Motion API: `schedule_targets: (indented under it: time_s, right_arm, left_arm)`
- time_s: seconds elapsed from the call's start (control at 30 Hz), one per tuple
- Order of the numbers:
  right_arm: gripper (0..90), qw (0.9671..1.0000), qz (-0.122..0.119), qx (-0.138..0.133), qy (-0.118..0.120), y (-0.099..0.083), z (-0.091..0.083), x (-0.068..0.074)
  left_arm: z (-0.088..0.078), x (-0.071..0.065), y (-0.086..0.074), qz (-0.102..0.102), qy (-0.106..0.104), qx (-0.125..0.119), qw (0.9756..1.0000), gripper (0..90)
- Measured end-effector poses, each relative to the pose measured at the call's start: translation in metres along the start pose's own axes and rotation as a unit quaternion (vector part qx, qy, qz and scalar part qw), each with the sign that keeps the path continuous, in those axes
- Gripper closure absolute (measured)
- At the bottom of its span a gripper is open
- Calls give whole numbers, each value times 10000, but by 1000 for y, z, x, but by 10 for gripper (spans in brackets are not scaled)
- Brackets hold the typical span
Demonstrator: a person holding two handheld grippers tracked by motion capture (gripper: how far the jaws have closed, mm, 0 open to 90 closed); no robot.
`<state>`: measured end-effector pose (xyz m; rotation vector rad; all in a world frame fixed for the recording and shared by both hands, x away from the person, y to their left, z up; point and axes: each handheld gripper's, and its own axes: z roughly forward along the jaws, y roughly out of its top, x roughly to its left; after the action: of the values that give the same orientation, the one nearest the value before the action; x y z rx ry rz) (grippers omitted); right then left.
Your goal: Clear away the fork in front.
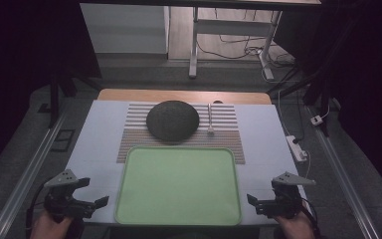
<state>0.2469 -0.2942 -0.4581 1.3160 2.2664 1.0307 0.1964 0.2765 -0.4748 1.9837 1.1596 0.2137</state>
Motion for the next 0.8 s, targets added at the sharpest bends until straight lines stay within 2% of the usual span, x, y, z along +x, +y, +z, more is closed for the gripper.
schedule_targets:
  time_s: [0.23,0.47,0.57,0.8]
  right_arm:
    - [0,9999,-106,19,130,0,1,1]
    - [0,9997,-208,40,109,1,1,4]
    - [0,9996,-232,-151,105,2,0,5]
    - [0,9992,-342,-152,130,5,1,6]
  left_arm:
    - [1,-1,0,32,-2,31,10000,0]
    - [0,-1,0,35,3,22,10000,0]
    - [1,-1,0,44,10,23,10000,0]
    - [1,-1,1,38,17,37,10000,1]
